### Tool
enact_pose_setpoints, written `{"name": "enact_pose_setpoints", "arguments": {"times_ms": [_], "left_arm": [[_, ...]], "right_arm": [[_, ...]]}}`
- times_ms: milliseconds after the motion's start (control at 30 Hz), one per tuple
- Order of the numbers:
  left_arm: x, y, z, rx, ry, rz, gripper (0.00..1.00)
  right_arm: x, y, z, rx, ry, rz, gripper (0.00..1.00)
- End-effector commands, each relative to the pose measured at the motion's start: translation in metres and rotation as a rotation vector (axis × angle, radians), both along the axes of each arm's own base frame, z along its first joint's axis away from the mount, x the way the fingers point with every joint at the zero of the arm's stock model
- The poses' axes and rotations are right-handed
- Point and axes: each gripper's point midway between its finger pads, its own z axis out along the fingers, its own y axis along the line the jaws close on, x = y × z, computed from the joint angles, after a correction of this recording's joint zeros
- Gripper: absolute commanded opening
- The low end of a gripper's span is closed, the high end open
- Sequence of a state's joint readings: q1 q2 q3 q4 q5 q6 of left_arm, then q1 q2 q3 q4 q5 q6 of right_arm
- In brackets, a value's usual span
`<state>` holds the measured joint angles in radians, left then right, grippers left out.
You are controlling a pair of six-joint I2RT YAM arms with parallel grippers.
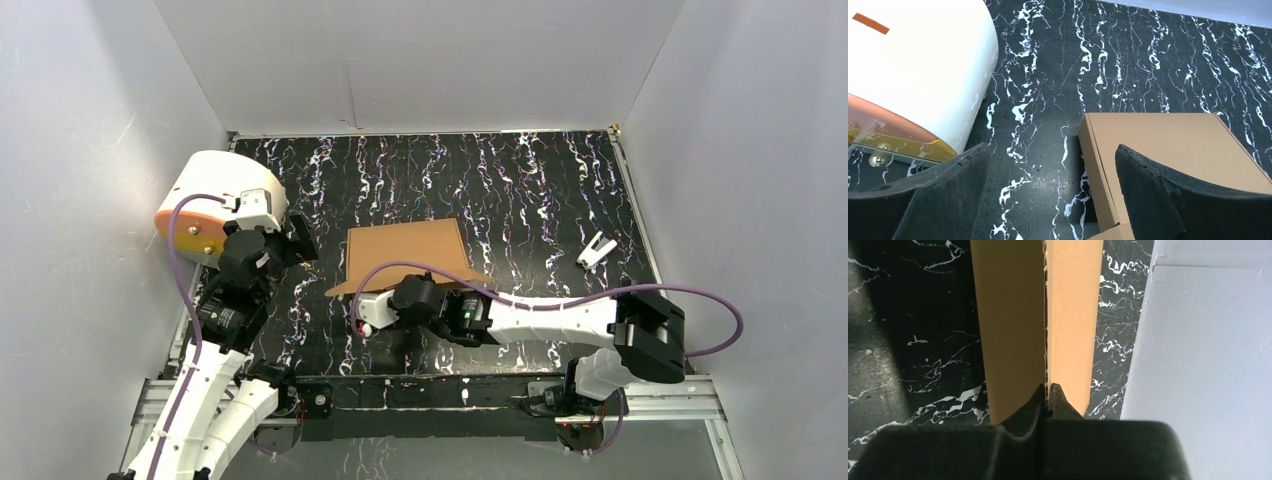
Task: Fold the paper box
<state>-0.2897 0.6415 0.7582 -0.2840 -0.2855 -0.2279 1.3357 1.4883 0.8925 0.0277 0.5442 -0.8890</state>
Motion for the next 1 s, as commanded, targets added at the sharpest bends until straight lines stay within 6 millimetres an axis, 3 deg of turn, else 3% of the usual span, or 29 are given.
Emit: {"name": "enact_pose_setpoints", "arguments": {"times_ms": [0, 300, 533, 900, 967], "left_arm": [[-0.001, -0.004, 0.016, -0.015, -0.057, -0.036, 0.91], [-0.013, -0.019, 0.053, -0.053, -0.066, -0.125, 0.91], [-0.022, -0.035, 0.056, -0.068, -0.001, -0.226, 0.91], [-0.024, -0.053, 0.027, -0.054, 0.152, -0.329, 0.91], [-0.023, -0.055, 0.023, -0.052, 0.17, -0.339, 0.91]], "right_arm": [[-0.009, -0.002, 0.028, 0.0, 0.153, 0.012, 0.0], [0.001, -0.02, 0.081, 0.014, 0.389, 0.008, 0.0], [0.012, -0.02, 0.111, 0.086, 0.588, 0.078, 0.0], [0.061, -0.013, 0.09, 0.044, 0.681, 0.057, 0.0], [0.065, -0.01, 0.089, 0.038, 0.689, 0.05, 0.05]]}}
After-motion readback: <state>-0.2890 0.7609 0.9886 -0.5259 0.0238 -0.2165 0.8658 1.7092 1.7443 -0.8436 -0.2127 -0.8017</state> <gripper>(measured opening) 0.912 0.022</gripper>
